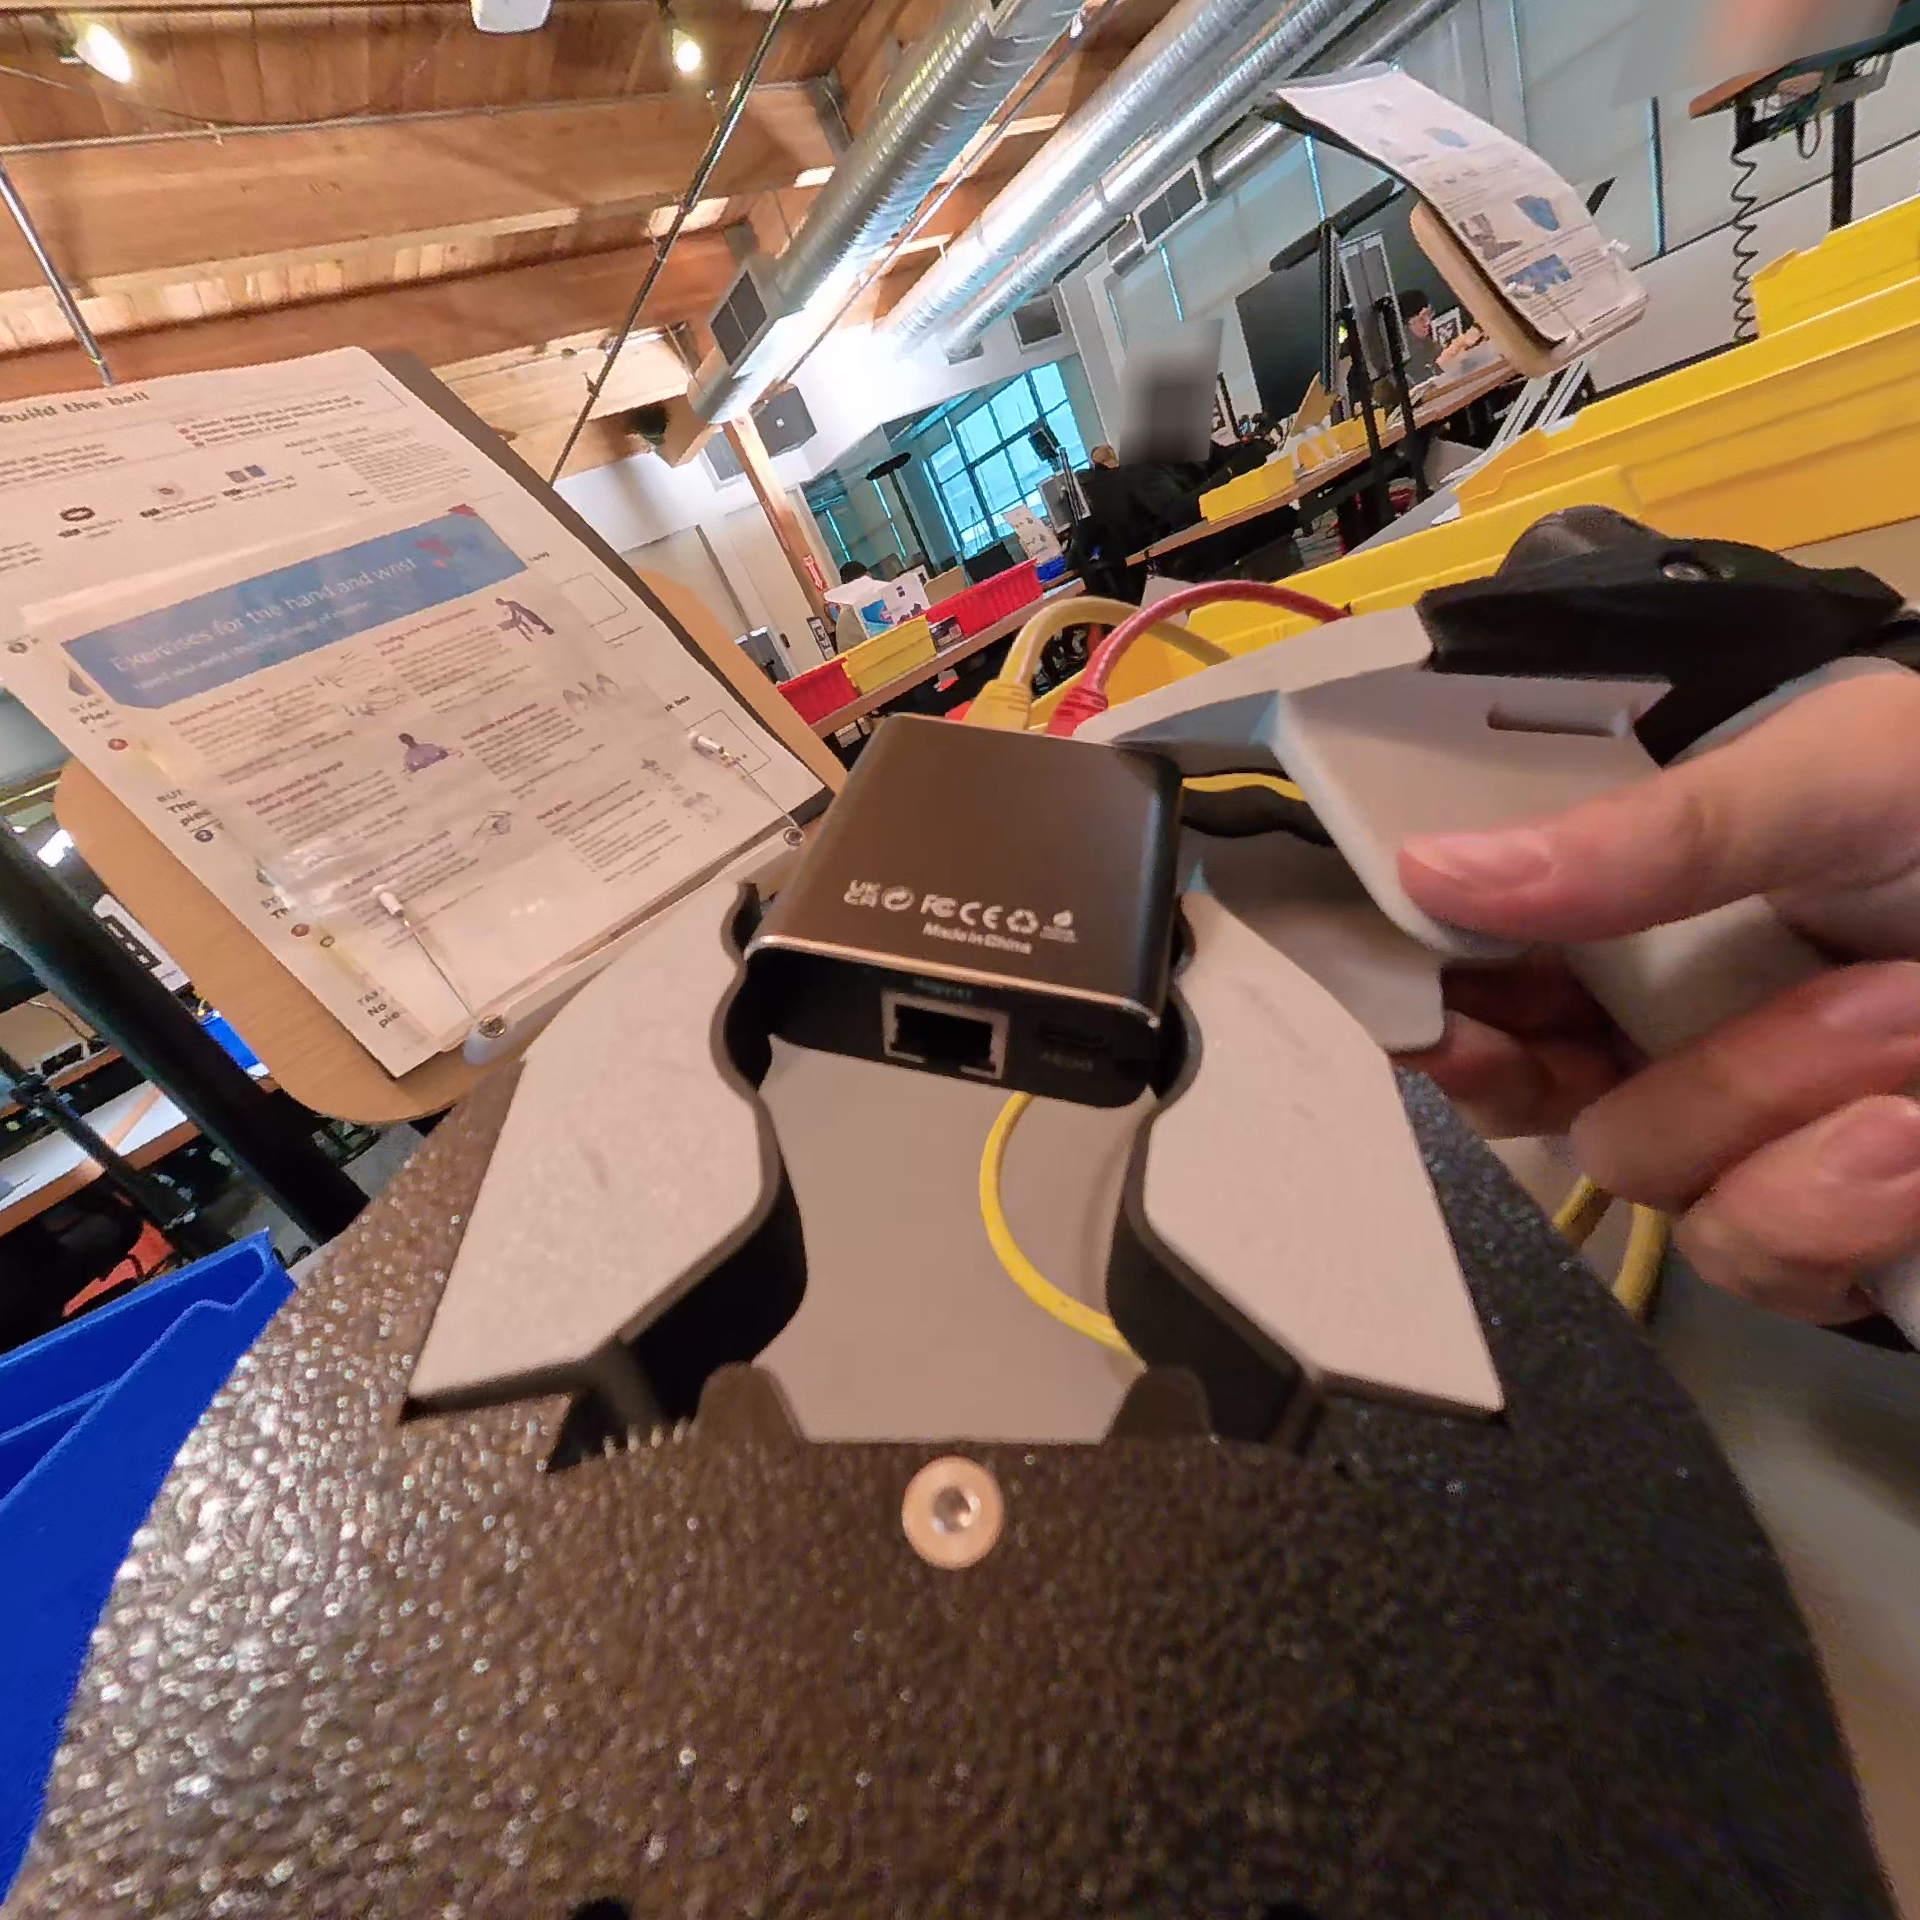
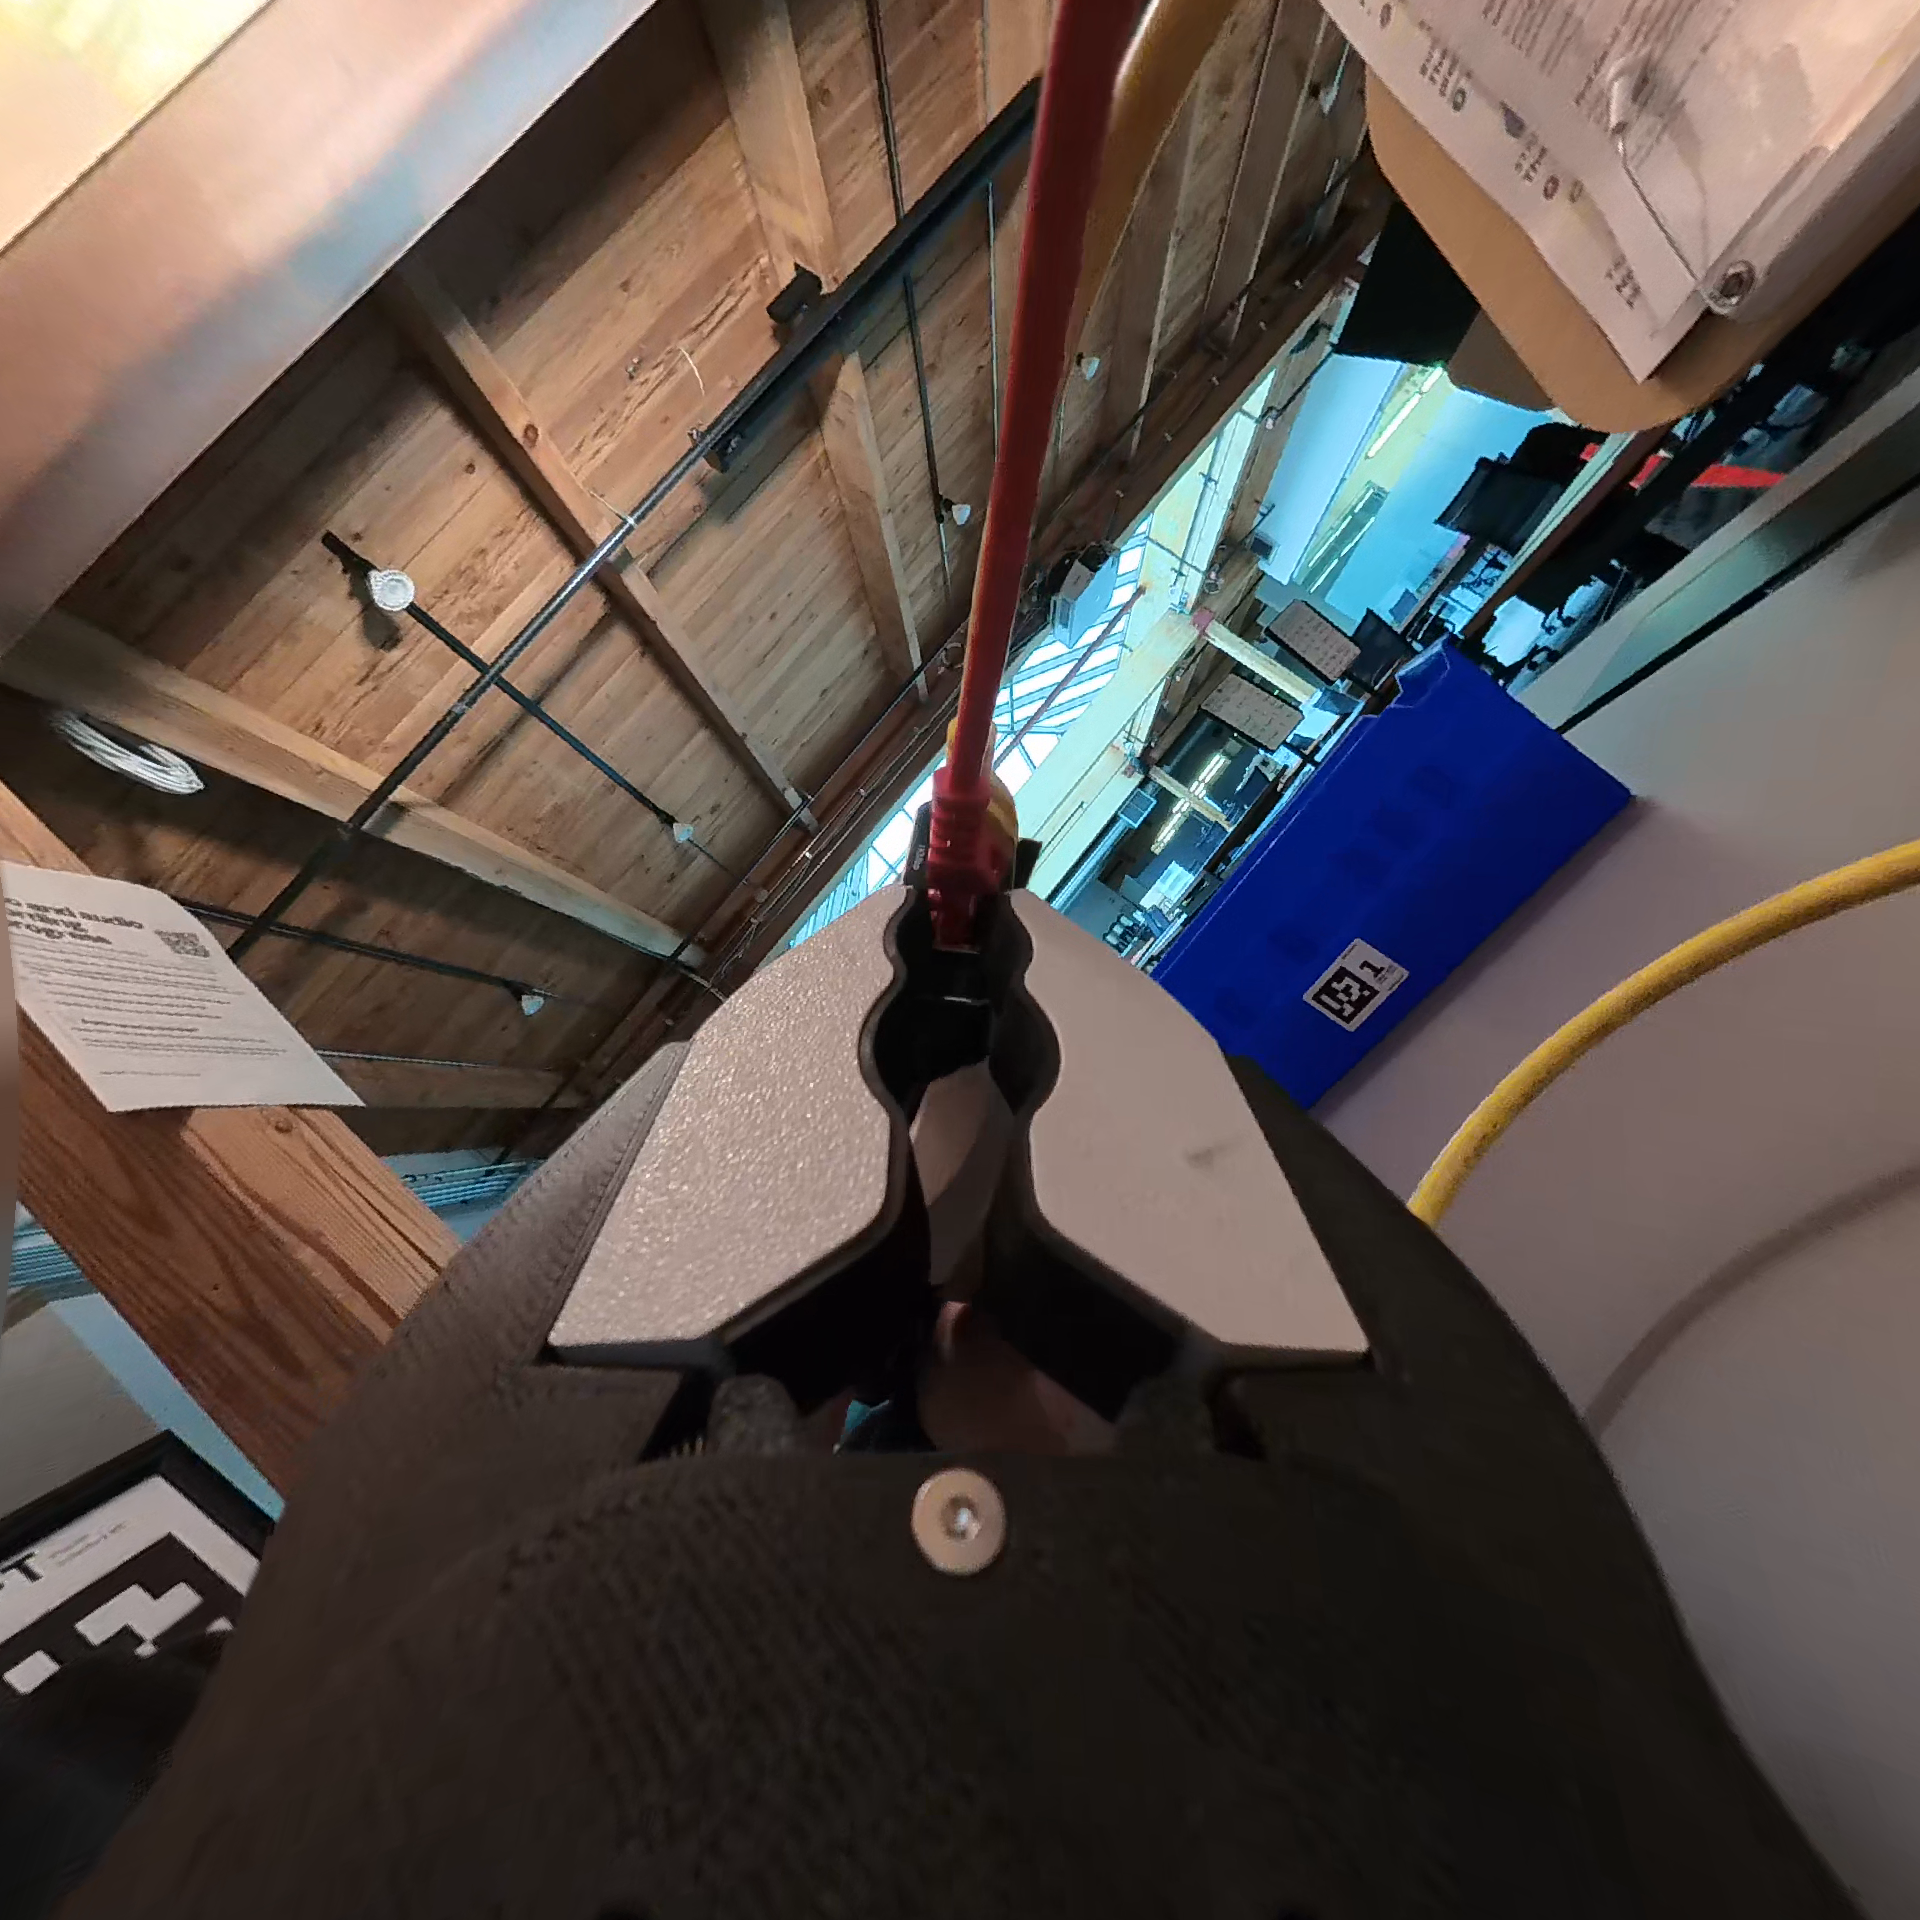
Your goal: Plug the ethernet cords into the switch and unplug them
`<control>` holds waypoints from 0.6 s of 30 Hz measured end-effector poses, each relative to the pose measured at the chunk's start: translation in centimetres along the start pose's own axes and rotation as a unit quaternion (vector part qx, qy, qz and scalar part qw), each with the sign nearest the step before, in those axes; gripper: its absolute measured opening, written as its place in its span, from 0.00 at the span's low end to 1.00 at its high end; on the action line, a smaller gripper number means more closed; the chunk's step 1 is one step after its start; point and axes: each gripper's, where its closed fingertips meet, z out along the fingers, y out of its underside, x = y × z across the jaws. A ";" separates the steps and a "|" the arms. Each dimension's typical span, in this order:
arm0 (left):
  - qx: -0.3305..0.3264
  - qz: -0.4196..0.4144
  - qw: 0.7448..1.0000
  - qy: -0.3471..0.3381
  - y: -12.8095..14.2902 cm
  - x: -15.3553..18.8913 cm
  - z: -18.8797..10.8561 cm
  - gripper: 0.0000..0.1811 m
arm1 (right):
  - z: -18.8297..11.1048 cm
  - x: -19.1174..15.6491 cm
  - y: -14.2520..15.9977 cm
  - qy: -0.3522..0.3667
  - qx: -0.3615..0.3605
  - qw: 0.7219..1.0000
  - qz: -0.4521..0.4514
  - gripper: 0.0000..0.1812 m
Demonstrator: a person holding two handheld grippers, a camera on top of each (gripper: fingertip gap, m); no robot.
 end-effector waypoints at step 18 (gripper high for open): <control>-0.035 -0.040 0.998 -0.018 1.4 -0.7 0.4 0.39 | 0.9 1.1 -0.3 0.015 -0.010 1.000 -0.005 0.04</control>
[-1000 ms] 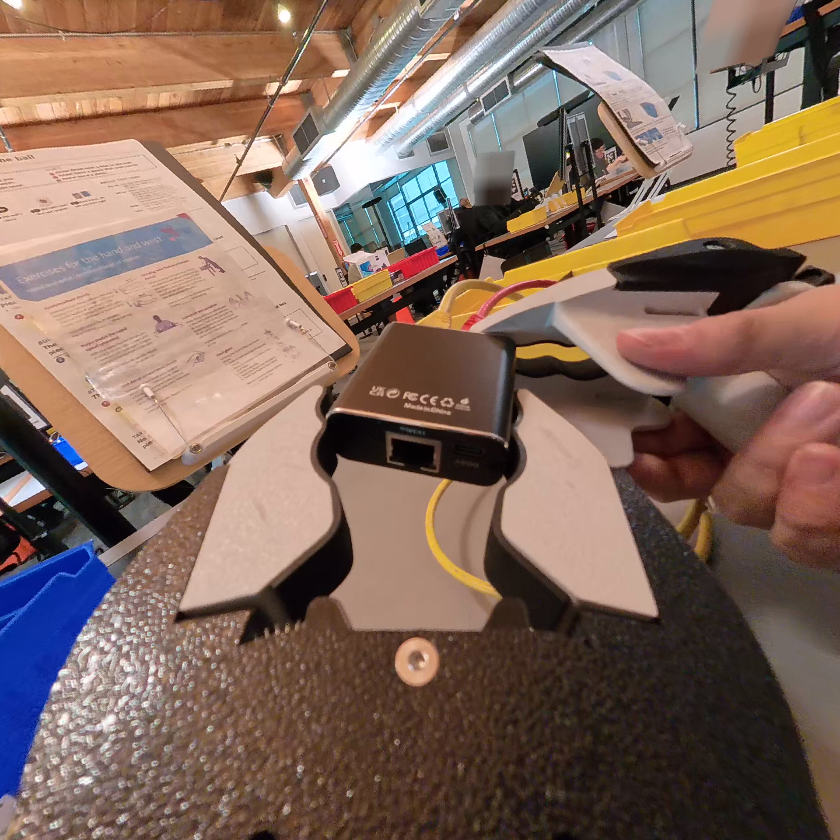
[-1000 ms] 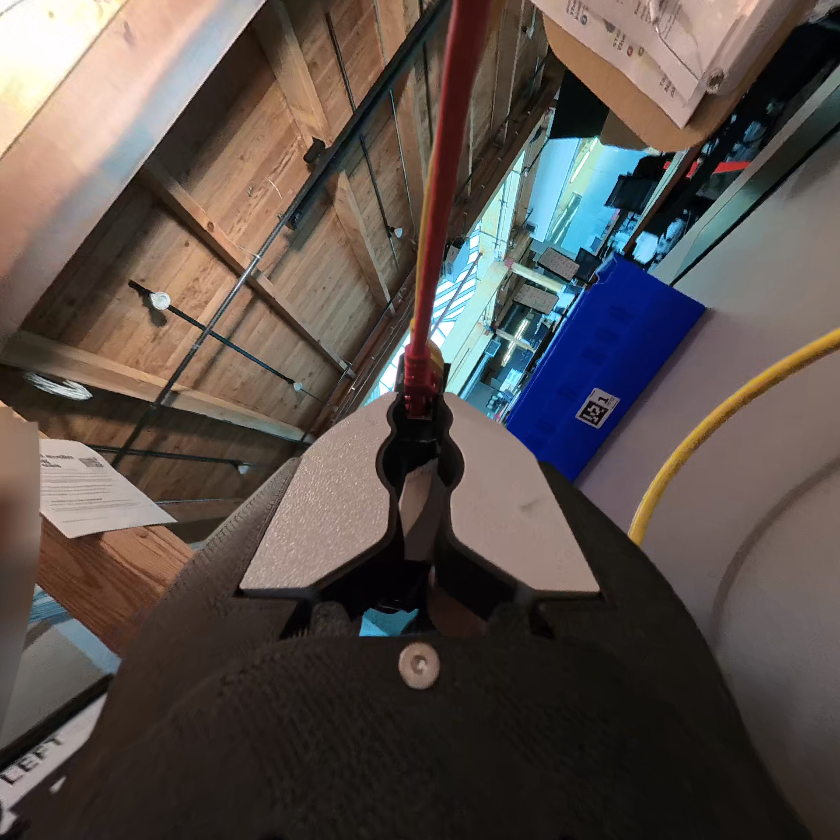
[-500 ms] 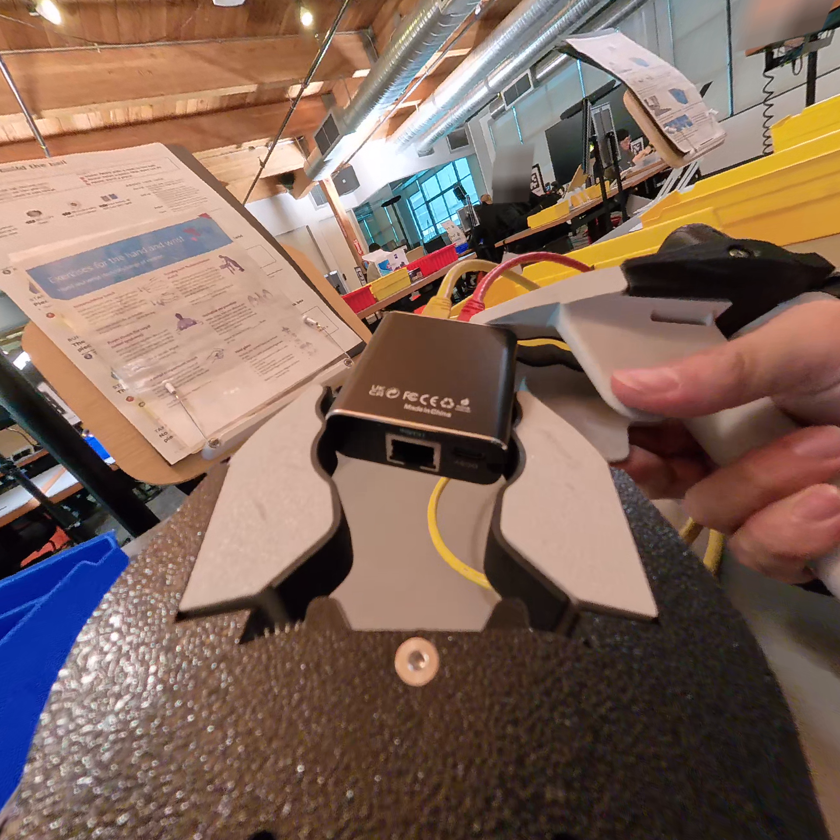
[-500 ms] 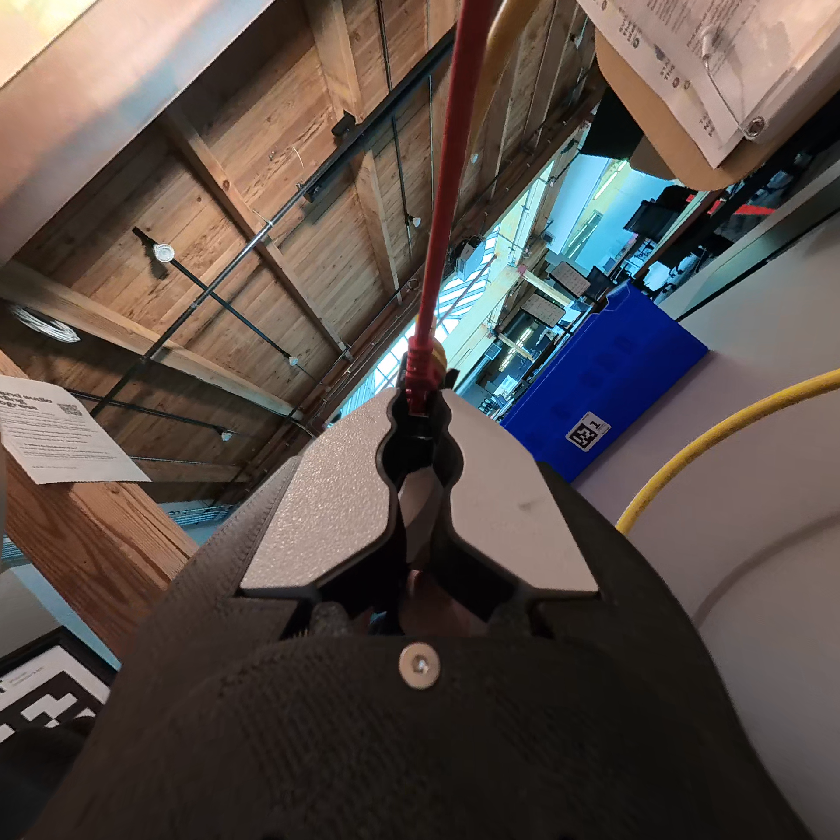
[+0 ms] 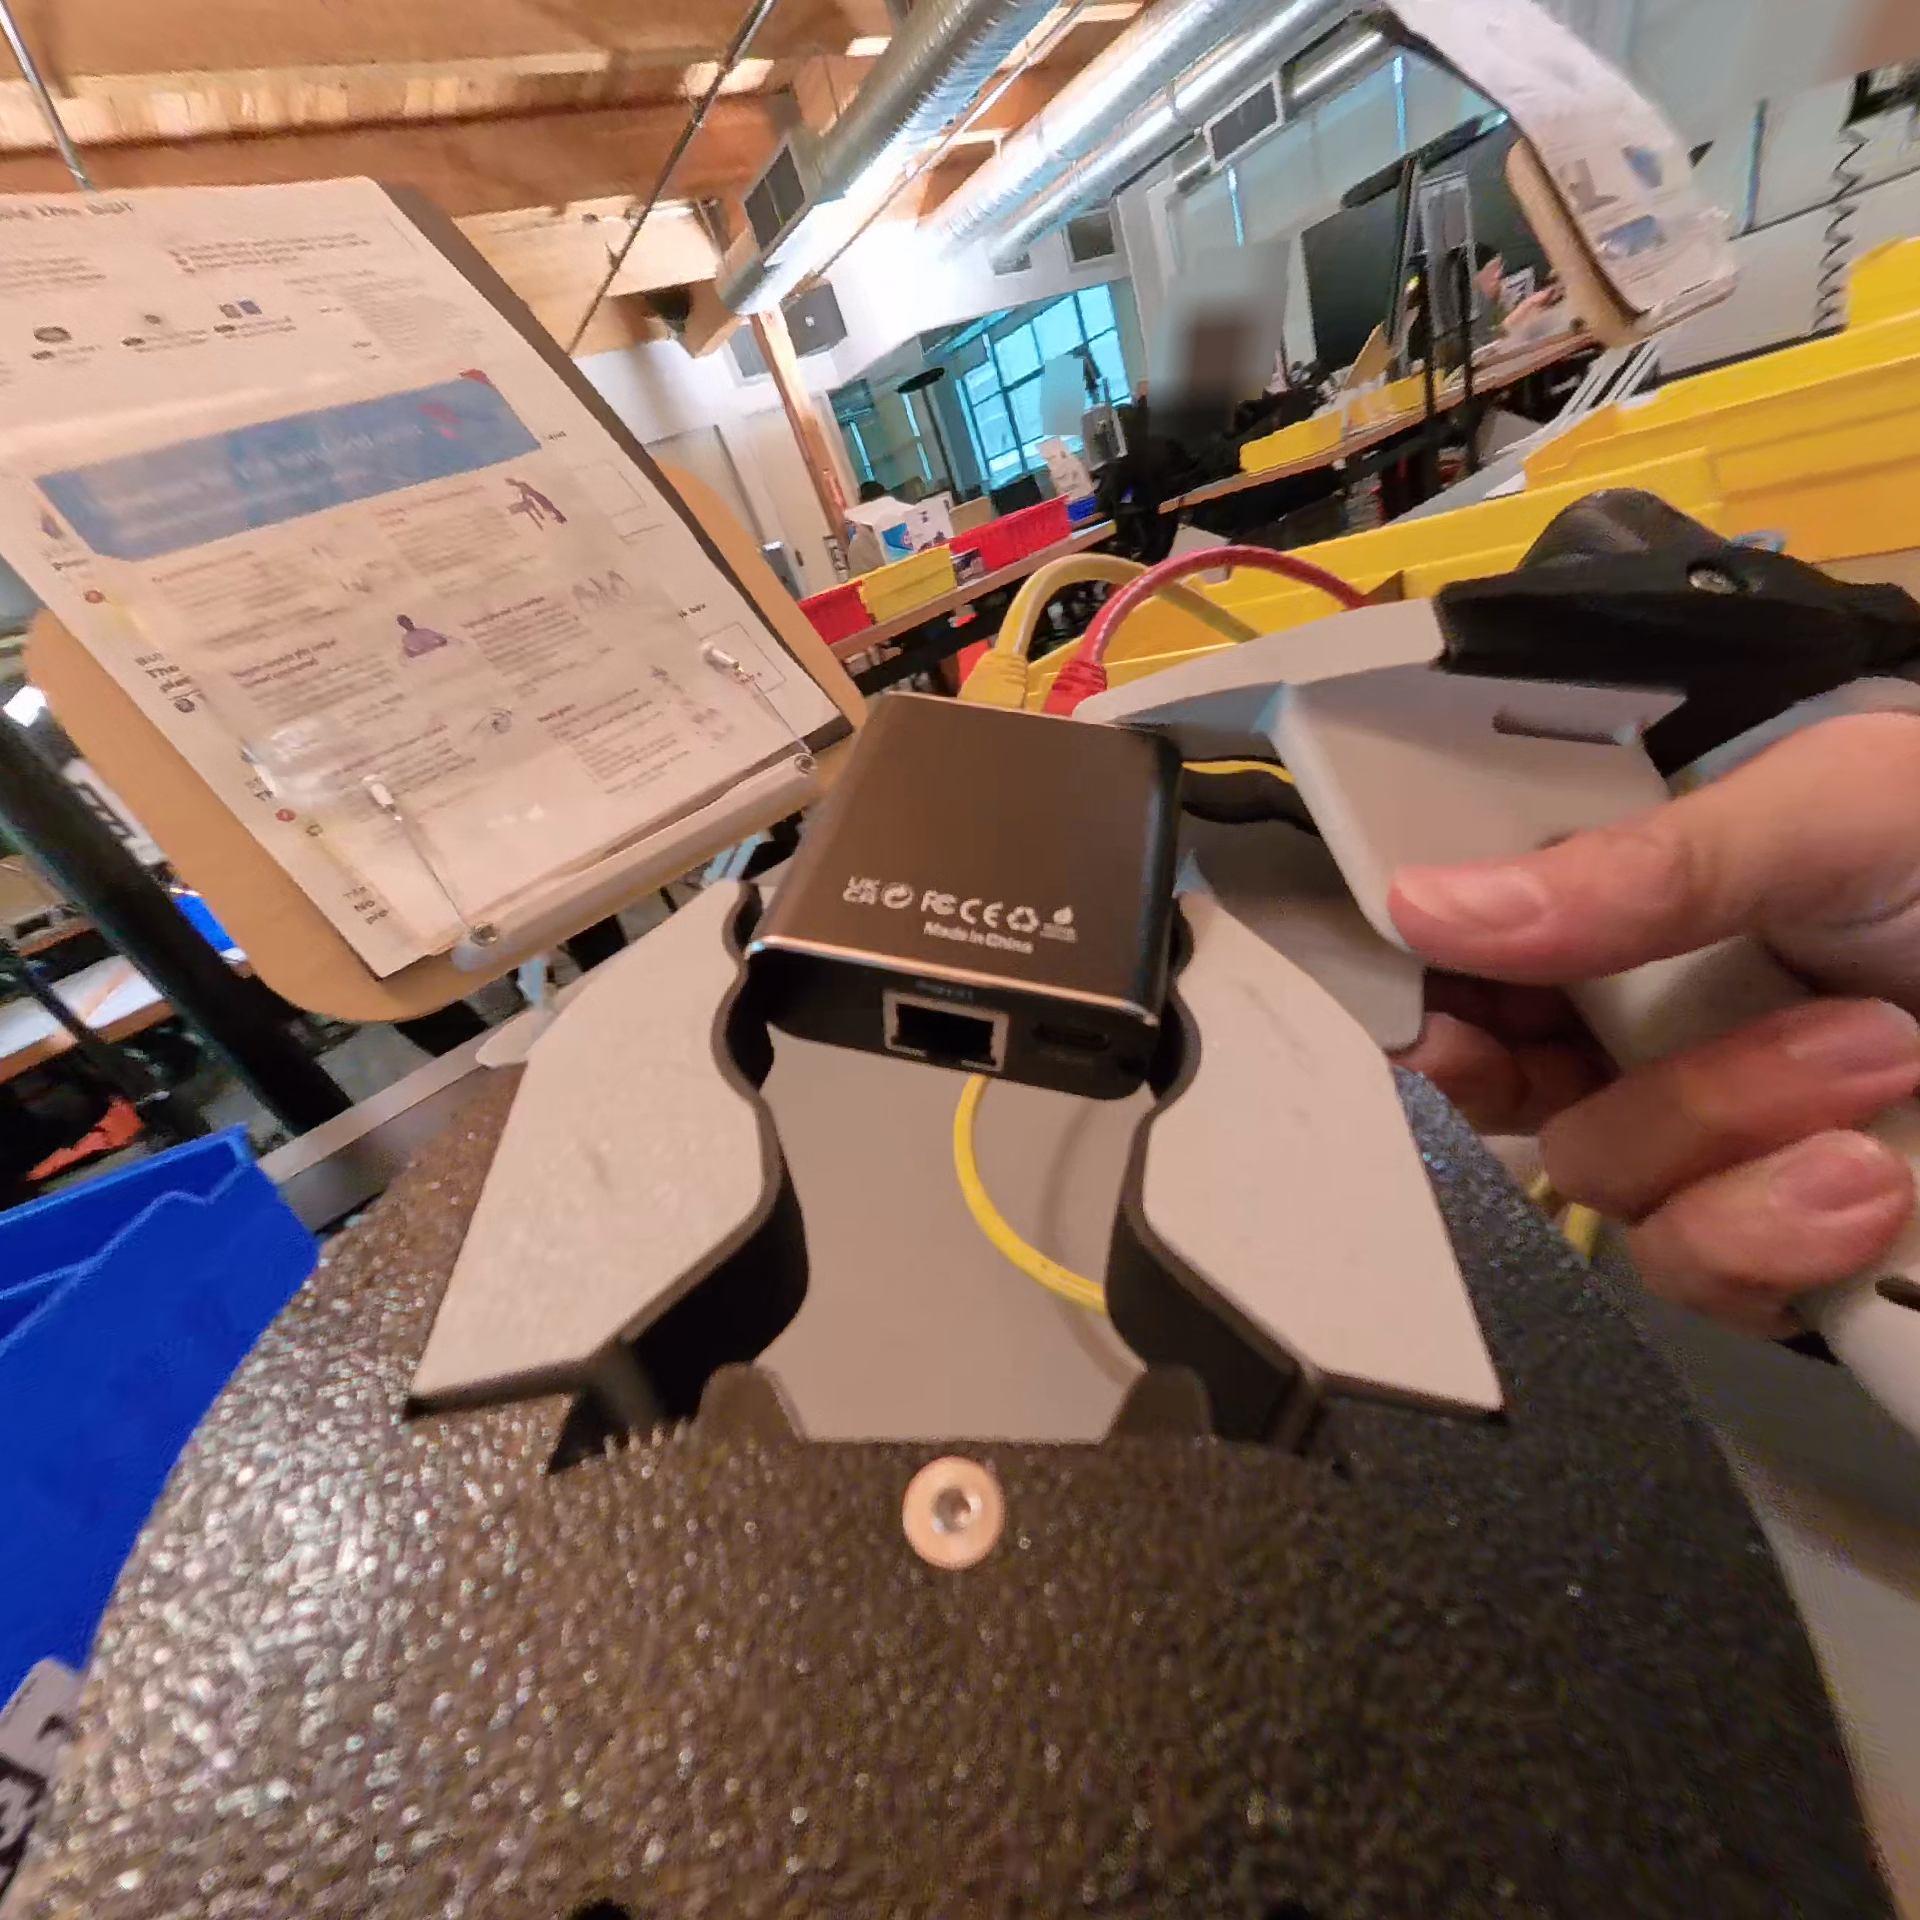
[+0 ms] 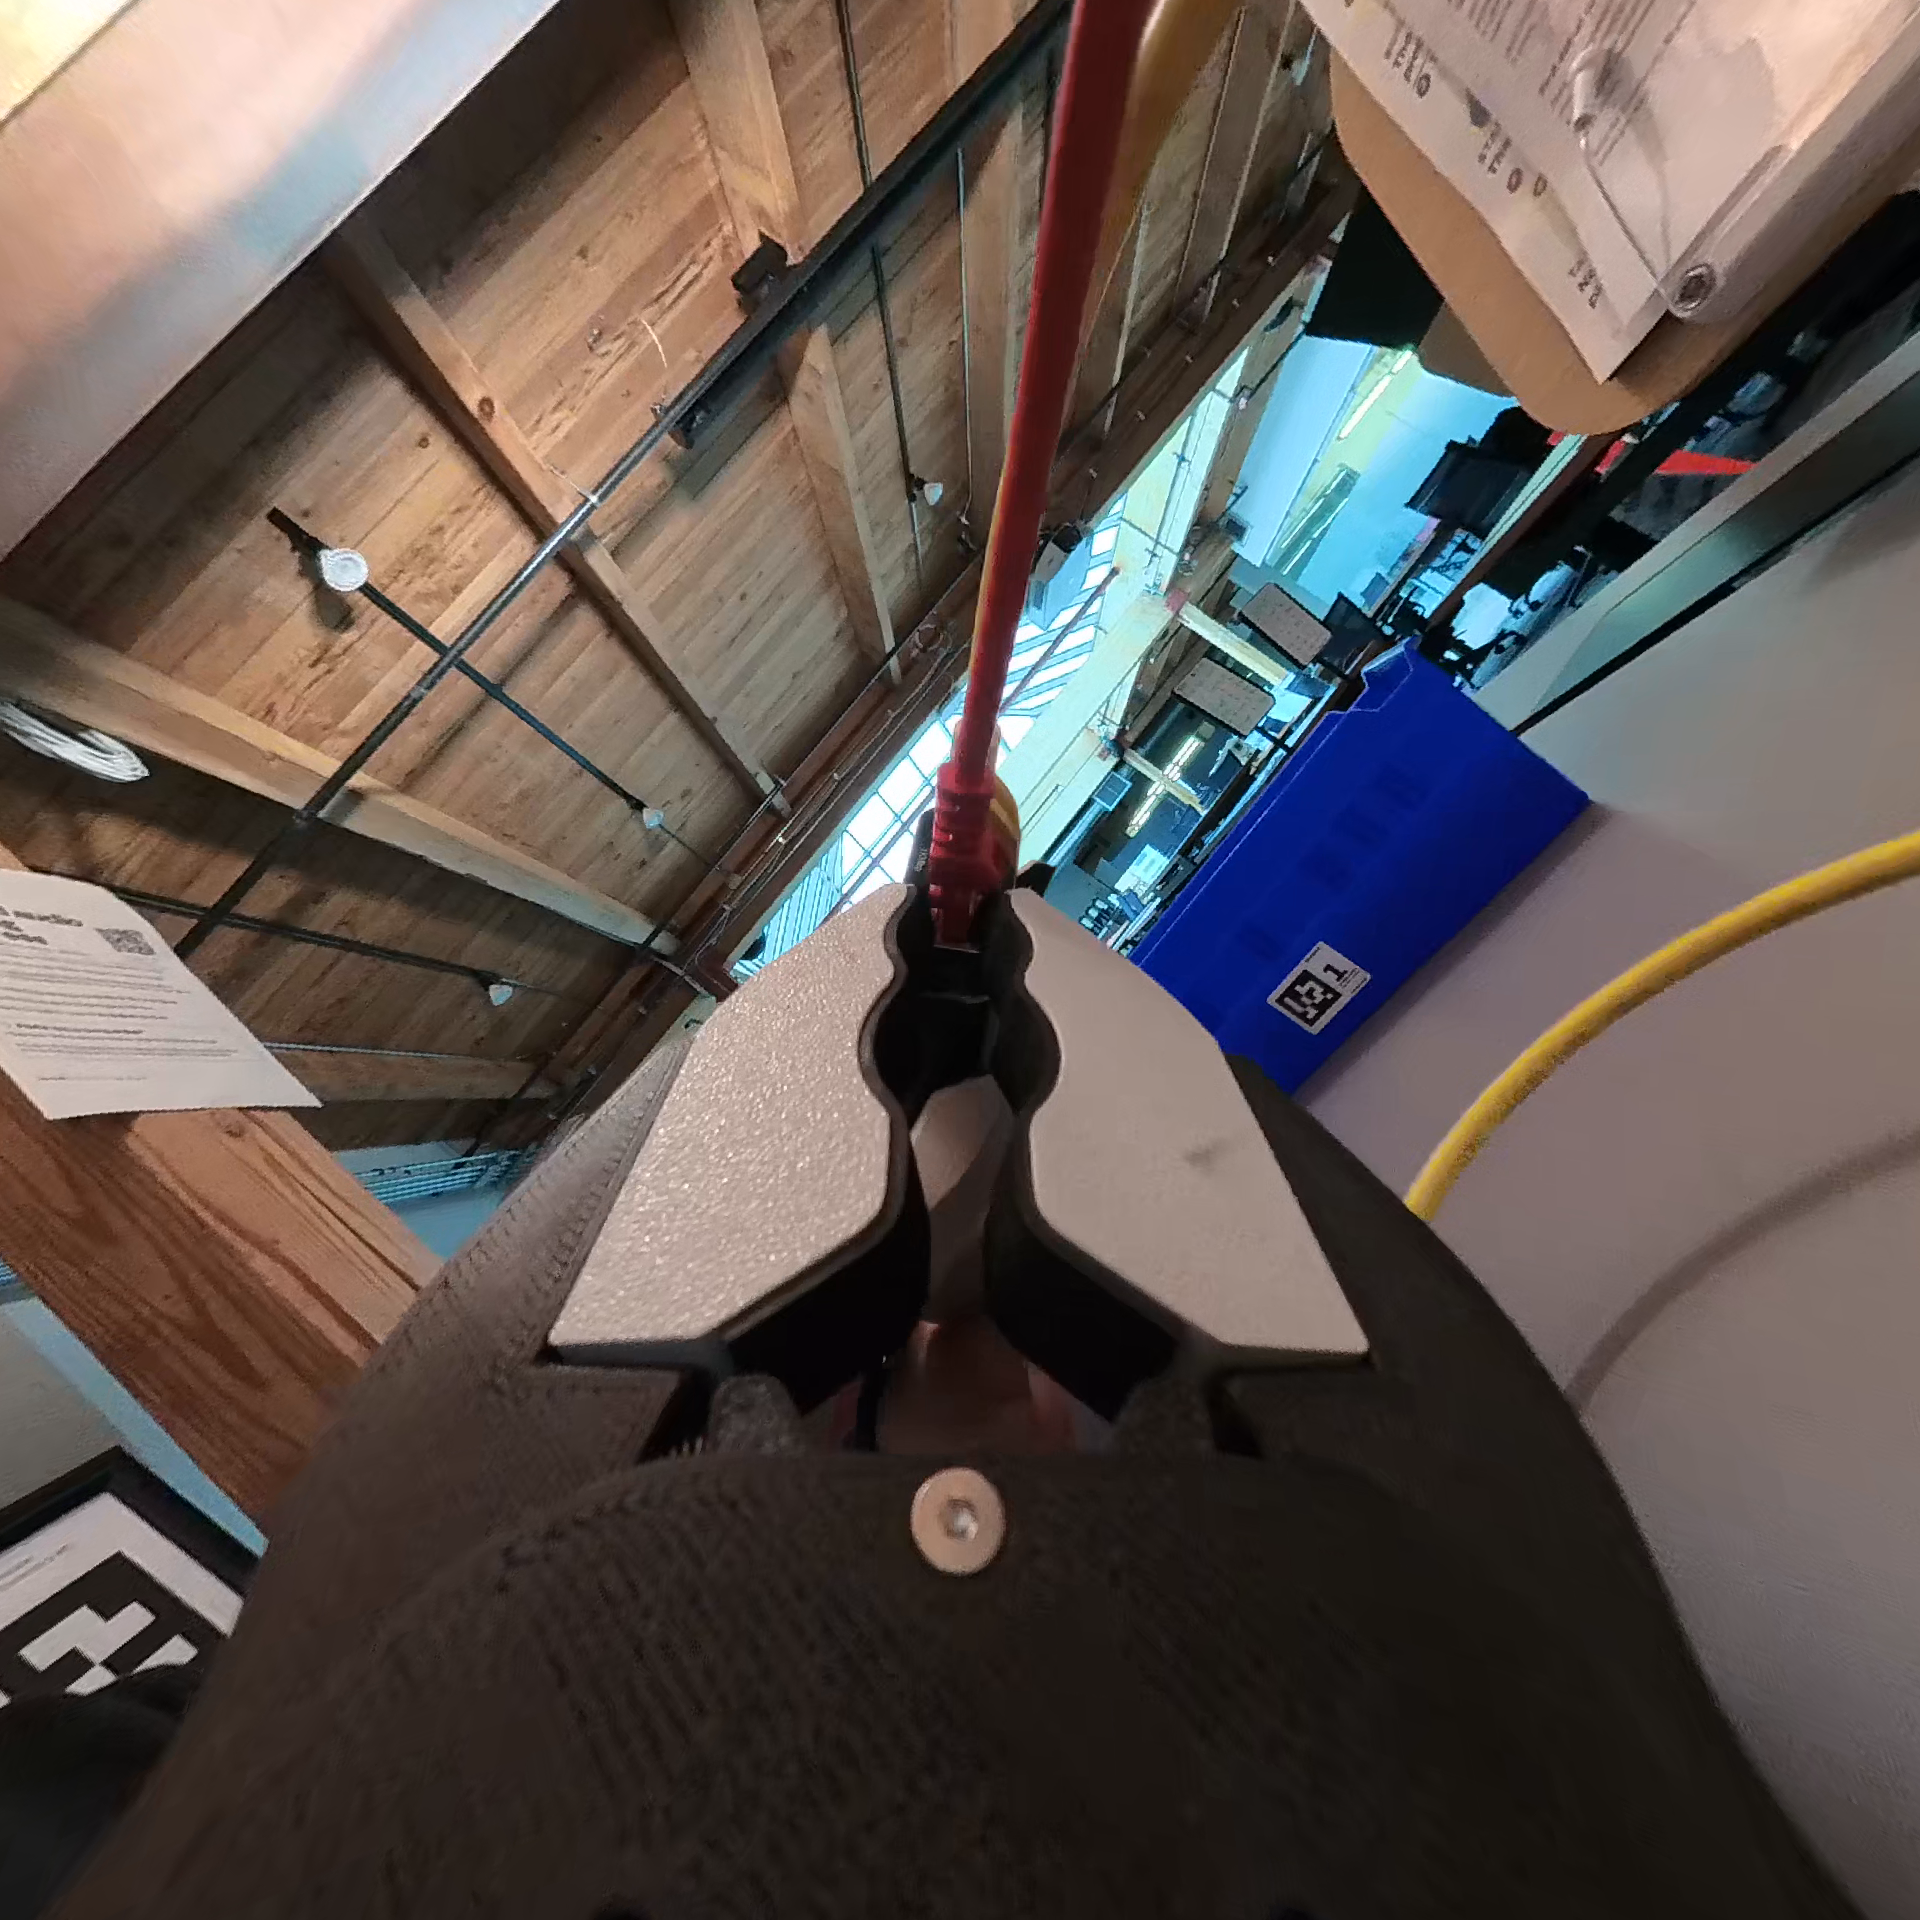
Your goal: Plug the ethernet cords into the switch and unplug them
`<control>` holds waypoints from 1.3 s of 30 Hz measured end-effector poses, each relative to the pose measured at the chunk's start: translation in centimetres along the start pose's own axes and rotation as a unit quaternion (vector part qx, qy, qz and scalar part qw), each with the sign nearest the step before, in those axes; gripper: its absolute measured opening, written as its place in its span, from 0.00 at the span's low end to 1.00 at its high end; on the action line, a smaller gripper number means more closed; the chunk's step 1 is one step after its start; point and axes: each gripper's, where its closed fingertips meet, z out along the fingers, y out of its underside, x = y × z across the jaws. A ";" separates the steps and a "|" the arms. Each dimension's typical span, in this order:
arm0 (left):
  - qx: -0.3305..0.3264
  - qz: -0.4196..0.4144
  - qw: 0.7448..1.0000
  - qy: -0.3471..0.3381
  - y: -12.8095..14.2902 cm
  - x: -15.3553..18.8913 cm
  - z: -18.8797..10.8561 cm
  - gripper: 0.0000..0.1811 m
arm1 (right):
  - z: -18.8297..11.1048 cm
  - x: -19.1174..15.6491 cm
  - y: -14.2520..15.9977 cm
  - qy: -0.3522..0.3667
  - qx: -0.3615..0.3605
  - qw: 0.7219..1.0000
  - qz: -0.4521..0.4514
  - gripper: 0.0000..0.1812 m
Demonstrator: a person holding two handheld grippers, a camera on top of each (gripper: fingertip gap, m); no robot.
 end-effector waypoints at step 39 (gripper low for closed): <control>-0.028 0.019 0.999 -0.040 0.6 -1.0 0.1 0.38 | 0.8 0.4 -0.1 -0.030 -0.022 0.999 0.008 0.05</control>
